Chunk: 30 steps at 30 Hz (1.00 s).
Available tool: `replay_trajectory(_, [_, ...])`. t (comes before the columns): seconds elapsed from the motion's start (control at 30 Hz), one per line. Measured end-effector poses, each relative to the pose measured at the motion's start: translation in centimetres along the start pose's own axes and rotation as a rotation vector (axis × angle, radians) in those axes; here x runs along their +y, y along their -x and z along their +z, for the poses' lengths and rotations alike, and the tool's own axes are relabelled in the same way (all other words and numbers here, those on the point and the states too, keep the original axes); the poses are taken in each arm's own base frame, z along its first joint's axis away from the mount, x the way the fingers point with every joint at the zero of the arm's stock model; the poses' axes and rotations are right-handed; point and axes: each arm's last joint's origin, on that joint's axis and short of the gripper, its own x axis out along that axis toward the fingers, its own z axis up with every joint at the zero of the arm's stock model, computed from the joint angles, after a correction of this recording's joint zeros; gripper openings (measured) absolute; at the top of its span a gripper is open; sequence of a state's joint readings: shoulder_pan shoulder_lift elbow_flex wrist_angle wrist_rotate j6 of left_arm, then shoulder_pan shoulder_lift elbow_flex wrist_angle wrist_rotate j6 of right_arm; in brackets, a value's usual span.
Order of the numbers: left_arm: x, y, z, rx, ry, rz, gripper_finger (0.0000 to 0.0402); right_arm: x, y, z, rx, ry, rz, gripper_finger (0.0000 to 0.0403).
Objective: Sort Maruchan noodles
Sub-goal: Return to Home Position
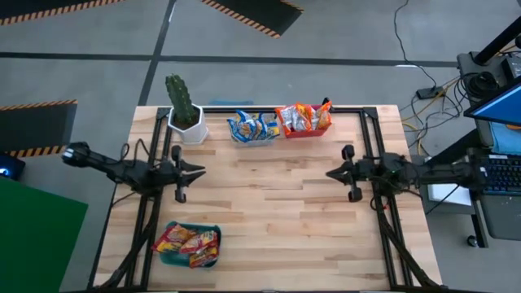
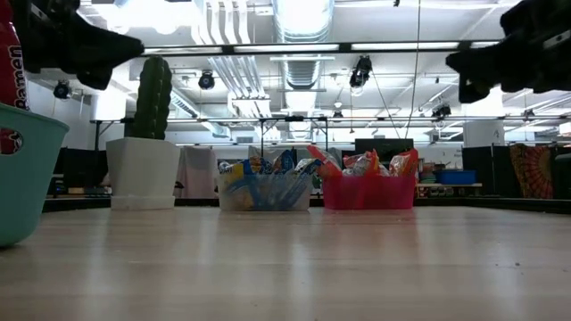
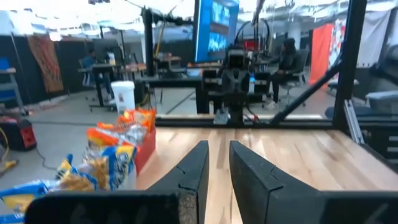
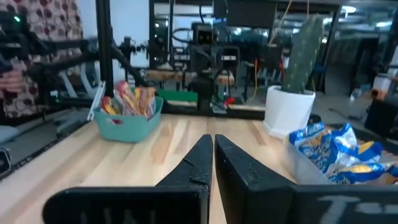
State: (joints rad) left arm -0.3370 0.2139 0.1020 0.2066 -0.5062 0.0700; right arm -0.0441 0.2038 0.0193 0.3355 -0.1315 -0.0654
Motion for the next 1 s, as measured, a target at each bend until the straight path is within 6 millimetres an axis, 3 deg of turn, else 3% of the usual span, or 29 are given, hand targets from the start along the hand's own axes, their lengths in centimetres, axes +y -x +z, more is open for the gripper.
replay_trajectory(0.3, [0.9,1.7,0.3,-0.051,-0.032,0.004,0.0047,0.1,1.4,0.5,-0.034,0.068,-0.003,0.0009])
replay_trajectory(0.47, [0.7,1.6,0.1,-0.054,-0.053,-0.045,0.0047,0.1,1.4,0.5,-0.004,0.087,-0.005,0.0009])
replay_trajectory(0.7, [0.4,1.4,-1.7,-0.01,-0.123,-0.071,0.0047,0.2,1.3,-0.7,0.048,0.113,0.009,0.0009])
replay_trajectory(0.9, [0.2,1.1,-2.8,0.02,-0.16,-0.079,0.0047,0.2,1.3,-1.1,0.091,0.039,0.004,0.0009])
replay_trajectory(1.0, [0.1,1.0,-2.7,0.032,-0.087,-0.078,0.0047,0.2,1.3,-1.2,0.106,-0.034,0.001,0.0009])
